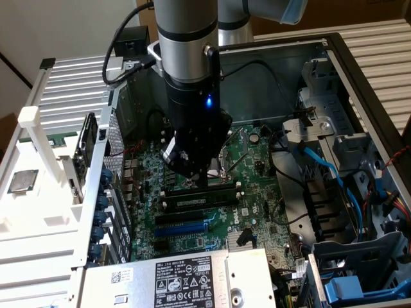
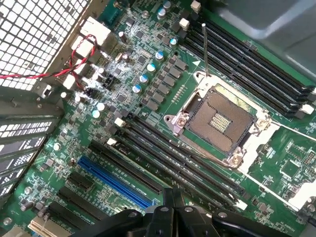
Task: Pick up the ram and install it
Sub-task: 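Press down the ram until it locks into place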
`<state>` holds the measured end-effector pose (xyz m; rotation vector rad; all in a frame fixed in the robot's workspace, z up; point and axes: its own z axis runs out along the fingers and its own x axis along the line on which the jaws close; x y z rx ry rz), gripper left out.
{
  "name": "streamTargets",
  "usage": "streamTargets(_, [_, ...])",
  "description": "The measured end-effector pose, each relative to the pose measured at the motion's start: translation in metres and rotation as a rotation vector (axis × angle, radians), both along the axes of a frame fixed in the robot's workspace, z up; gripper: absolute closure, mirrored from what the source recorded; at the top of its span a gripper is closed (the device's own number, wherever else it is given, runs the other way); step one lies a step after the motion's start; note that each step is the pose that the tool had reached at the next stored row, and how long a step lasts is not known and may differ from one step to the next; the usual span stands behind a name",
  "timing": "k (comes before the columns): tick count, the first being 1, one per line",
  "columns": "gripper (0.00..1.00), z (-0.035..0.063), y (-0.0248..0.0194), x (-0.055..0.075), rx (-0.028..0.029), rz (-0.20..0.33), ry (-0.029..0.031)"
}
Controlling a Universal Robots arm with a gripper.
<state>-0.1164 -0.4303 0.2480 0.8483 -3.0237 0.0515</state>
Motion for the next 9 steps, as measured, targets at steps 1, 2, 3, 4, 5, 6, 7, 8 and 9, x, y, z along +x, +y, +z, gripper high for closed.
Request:
streamTargets(1, [0.90, 0.0000, 0.0000, 0.0000, 0.0000, -0.015, 0.0000])
streamTargets(2, [0.90, -0.0001, 0.0000, 0.0000, 0.0000, -0.031, 0.0000])
streamTargets(3, [0.90, -0.0001, 0.0000, 0.0000, 0.0000, -0.045, 0.0000])
streamTargets(4, [0.90, -0.0001, 0.0000, 0.0000, 0.0000, -0.060, 0.0000])
streamTargets(5, [0.90, -0.0002, 0.0000, 0.0000, 0.0000, -0.090, 0.0000])
streamTargets(6, [0.90, -0.0002, 0.0000, 0.0000, 0.0000, -0.105, 0.0000])
streamTargets(7, [0.90, -0.0002, 0.0000, 0.0000, 0.0000, -0.120, 0.0000])
streamTargets(8, [0.90, -0.0003, 0.0000, 0.0000, 0.0000, -0.151, 0.0000])
streamTargets(9, [0.90, -0.0003, 0.0000, 0.0000, 0.0000, -0.166, 0.0000])
